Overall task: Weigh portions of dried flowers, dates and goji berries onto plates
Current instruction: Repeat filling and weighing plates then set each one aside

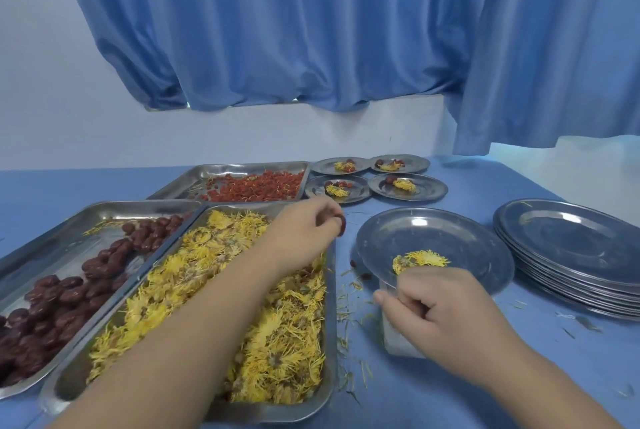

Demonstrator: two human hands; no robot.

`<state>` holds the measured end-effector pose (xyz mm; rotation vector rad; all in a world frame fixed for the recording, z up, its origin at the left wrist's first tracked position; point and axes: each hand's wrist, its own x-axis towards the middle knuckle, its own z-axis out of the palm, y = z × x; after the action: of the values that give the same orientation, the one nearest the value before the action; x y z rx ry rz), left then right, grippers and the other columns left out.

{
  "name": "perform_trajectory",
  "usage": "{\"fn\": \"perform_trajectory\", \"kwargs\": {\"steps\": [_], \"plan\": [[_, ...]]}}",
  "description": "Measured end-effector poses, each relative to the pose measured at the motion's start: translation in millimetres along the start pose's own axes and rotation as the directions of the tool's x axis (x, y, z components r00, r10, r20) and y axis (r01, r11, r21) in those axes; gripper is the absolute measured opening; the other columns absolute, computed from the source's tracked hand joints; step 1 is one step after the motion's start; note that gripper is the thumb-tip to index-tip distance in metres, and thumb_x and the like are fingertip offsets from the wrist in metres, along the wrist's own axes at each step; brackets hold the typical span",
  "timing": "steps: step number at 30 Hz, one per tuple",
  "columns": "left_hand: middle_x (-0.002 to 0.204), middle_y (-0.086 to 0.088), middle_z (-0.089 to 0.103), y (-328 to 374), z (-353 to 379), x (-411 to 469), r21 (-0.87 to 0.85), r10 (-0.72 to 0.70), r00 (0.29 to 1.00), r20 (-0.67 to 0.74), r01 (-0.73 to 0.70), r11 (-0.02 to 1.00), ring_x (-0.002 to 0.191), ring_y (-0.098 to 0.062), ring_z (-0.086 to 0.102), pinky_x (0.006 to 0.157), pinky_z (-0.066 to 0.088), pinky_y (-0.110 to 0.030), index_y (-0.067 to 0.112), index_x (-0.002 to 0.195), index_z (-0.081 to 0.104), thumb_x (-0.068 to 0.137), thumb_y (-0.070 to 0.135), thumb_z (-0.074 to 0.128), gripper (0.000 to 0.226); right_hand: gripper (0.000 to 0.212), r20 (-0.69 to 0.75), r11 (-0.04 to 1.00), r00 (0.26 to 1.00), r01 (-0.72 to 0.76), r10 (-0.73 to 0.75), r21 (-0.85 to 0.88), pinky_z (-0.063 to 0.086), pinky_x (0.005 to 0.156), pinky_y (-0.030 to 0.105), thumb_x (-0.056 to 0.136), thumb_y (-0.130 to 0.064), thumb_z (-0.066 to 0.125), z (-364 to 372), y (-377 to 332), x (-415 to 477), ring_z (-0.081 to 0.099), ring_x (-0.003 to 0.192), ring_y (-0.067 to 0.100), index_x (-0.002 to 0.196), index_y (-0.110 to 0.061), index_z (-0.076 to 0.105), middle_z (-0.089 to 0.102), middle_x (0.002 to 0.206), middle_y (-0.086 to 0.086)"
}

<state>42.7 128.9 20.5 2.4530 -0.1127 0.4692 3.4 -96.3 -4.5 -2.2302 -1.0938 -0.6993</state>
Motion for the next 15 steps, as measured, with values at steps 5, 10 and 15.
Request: {"fn": "perform_trajectory", "kwargs": {"steps": [5,10,15], "plan": [[0.085,0.010,0.062,32,39,27,0.074,0.119,0.985,0.121,-0.129,0.989,0.076,-0.008,0.057,0.067,0.046,-0.031,0.029,0.096,0.062,0.092,0.033,0.051,0.013,0.054,-0.049,0.999,0.998,-0.034,0.035,0.014,0.022,0.047,0.018,0.082,-0.031,0.062,-10,14,0,0.026,0.048,0.007,0.056,-0.029,0.015,0.020,0.048,-0.009],[0.092,0.010,0.052,44,59,49,0.237,0.194,0.962,0.192,-0.237,0.942,0.087,-0.011,0.049,0.077,0.044,-0.031,0.025,0.105,0.063,0.095,0.033,0.050,0.018,0.051,-0.077,0.992,0.992,-0.094,0.101,0.085,0.023,0.046,0.016,0.080,-0.030,0.066,-21,33,4,0.028,0.046,0.007,0.054,-0.020,0.023,0.028,0.049,-0.004],[0.107,0.003,0.056,44,61,57,0.346,0.223,0.915,0.337,-0.340,0.874,0.101,-0.017,0.051,0.081,0.041,-0.033,0.030,0.108,0.059,0.093,0.041,0.047,0.022,0.047,0.019,0.992,0.995,-0.101,0.100,0.081,0.026,0.044,0.017,0.081,-0.039,0.064,-34,49,33,0.031,0.045,0.009,0.056,-0.017,0.031,0.035,0.046,-0.006]]}}
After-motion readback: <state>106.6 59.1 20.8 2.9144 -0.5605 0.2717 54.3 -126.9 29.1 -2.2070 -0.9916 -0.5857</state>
